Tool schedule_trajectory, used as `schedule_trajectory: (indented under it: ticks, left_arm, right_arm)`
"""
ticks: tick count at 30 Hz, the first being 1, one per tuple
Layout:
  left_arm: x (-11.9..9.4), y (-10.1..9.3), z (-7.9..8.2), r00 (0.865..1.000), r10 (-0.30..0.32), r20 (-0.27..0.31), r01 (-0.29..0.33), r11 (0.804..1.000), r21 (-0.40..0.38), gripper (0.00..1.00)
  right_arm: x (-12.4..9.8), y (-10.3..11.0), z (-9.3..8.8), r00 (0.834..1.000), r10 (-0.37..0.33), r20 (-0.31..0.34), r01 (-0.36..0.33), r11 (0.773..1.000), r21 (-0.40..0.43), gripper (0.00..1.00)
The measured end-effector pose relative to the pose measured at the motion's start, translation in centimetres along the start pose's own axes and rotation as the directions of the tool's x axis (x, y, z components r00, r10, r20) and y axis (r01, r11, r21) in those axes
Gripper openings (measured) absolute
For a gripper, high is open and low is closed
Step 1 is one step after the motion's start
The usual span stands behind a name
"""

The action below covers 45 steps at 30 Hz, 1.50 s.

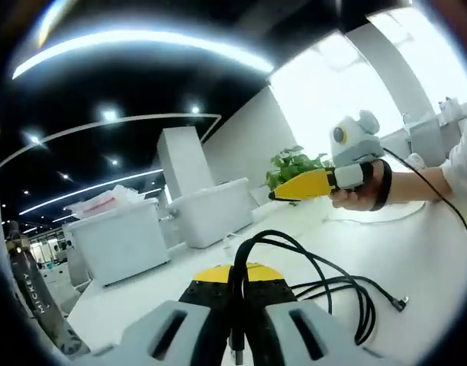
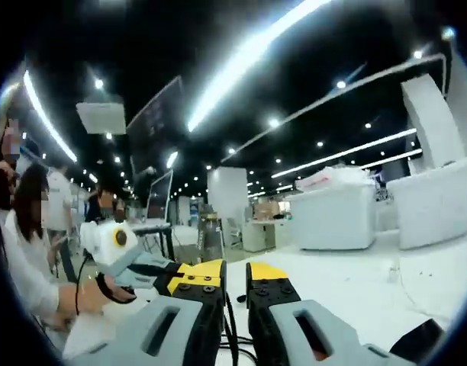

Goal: Coil the Type-C to USB data cable on the desktop and secure it with Velcro straps.

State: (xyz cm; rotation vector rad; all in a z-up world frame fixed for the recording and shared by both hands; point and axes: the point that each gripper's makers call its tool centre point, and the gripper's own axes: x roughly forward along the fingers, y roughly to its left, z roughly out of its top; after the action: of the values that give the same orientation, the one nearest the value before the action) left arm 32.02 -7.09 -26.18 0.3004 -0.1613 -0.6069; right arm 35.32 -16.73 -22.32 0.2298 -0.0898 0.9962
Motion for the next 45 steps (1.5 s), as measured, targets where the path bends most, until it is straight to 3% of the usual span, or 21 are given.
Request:
schedule_trajectory:
  ticks: [2,4,5,9,12,15,20,24,29,31,33,34,35,36,40,45]
  left_arm:
    - [-0.4,0.2,0.0,1.0,0.024,0.006,-0.024,1.0,0.001,0.05]
    - [-0.9,0.3,0.9,0.998,0.038,0.041,-0.038,0.999,0.007,0.05]
    - [-1.1,0.3,1.8,0.996,0.039,0.082,-0.039,0.999,-0.003,0.05]
    - [-1.8,0.7,3.2,0.988,0.062,0.138,-0.063,0.998,0.005,0.05]
    - [-2.5,1.1,4.9,0.973,0.066,0.22,-0.053,0.997,-0.064,0.05]
    - [-3.0,1.5,5.6,0.966,0.069,0.248,-0.048,0.995,-0.087,0.05]
    - [-3.2,1.5,6.6,0.955,0.061,0.291,-0.025,0.992,-0.125,0.05]
    - [-3.6,1.2,7.6,0.946,0.051,0.32,-0.021,0.995,-0.096,0.05]
    - [-4.0,0.5,8.8,0.931,0.026,0.363,0.011,0.995,-0.097,0.05]
    - [-4.1,0.3,8.8,0.93,0.02,0.368,0.016,0.996,-0.093,0.05]
    - [-4.1,0.3,8.7,0.931,0.024,0.363,0.014,0.995,-0.1,0.05]
    - [-4.1,0.4,8.4,0.934,0.029,0.357,0.01,0.994,-0.107,0.05]
    - [-3.9,0.5,8.1,0.938,0.032,0.346,0.007,0.994,-0.111,0.05]
    - [-3.7,0.6,7.7,0.943,0.032,0.331,0.007,0.993,-0.116,0.05]
    - [-2.6,0.2,6.0,0.961,0.023,0.274,0.011,0.993,-0.12,0.05]
    - [-1.6,-1.0,4.6,0.977,-0.01,0.211,0.017,0.999,-0.03,0.05]
  right_arm:
    - [-0.6,-1.7,-1.6,0.996,-0.029,-0.088,0.024,0.998,-0.049,0.12]
    - [-0.8,-2.5,-4.4,0.98,-0.026,-0.198,0.012,0.997,-0.075,0.21]
    - [-0.6,-2.4,-6.5,0.966,-0.018,-0.257,0.003,0.998,-0.06,0.23]
    - [-0.4,-1.6,-10.7,0.92,0.031,-0.392,-0.061,0.996,-0.066,0.23]
    - [-0.1,-0.7,-11.5,0.914,0.071,-0.4,-0.083,0.996,-0.013,0.23]
    - [-0.2,-1.0,-12.3,0.902,0.052,-0.429,-0.069,0.997,-0.023,0.23]
    - [0.3,0.0,-14.0,0.872,0.079,-0.484,-0.1,0.995,-0.019,0.22]
    - [1.0,1.3,-15.1,0.846,0.085,-0.526,-0.146,0.986,-0.075,0.21]
    - [1.6,0.5,-16.5,0.81,-0.014,-0.586,-0.152,0.96,-0.233,0.11]
    - [2.0,0.1,-16.1,0.829,-0.046,-0.557,-0.152,0.941,-0.303,0.04]
    - [1.8,0.2,-15.8,0.828,-0.049,-0.559,-0.172,0.926,-0.337,0.03]
    - [1.7,0.3,-15.5,0.832,-0.049,-0.553,-0.165,0.929,-0.331,0.02]
    - [2.0,0.2,-14.0,0.869,-0.048,-0.493,-0.128,0.94,-0.316,0.02]
    - [2.0,0.2,-12.9,0.889,-0.042,-0.456,-0.11,0.947,-0.302,0.02]
    - [1.3,0.3,-8.6,0.948,-0.066,-0.313,-0.04,0.946,-0.321,0.02]
    - [0.3,0.7,-4.8,0.98,-0.095,-0.176,0.027,0.935,-0.354,0.01]
